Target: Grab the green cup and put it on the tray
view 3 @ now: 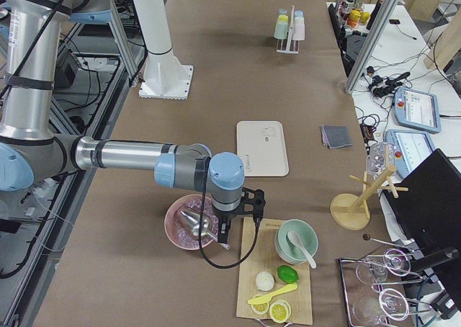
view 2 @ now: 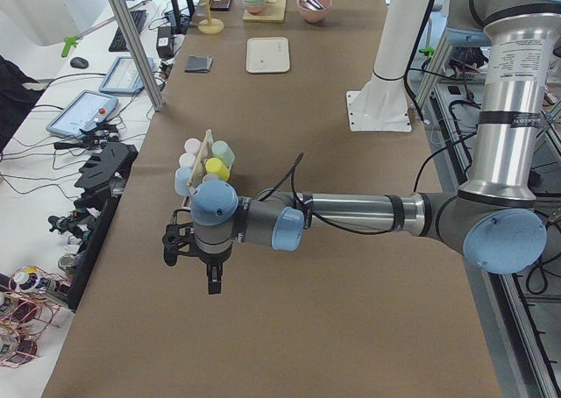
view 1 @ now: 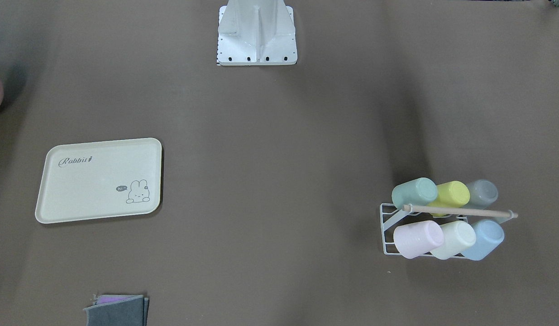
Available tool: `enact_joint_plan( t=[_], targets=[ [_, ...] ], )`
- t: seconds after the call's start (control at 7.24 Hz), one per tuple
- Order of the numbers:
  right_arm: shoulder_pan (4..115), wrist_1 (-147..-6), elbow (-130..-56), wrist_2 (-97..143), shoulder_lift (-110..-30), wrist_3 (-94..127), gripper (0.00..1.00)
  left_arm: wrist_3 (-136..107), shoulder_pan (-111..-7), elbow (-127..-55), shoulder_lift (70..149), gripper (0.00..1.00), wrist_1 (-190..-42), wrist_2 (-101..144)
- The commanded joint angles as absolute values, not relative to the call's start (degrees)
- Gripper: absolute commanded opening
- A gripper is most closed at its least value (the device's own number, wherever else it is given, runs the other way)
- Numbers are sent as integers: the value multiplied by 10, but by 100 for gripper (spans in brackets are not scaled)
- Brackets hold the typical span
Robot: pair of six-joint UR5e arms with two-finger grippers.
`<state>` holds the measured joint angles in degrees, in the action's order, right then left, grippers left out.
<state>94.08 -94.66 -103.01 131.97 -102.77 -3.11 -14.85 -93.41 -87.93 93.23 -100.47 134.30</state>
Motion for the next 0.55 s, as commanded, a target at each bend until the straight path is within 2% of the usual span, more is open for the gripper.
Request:
enact_joint_plan(
  t=[0.0, 0.41],
  targets=[
    [941, -946, -1031, 1313, -1028, -33, 100, -147, -933, -878, 933, 99, -1005, 1343],
    [940, -937, -1039, 1310, -1021, -29, 100, -148, -933, -871, 933, 99, -1004, 1343]
  ],
)
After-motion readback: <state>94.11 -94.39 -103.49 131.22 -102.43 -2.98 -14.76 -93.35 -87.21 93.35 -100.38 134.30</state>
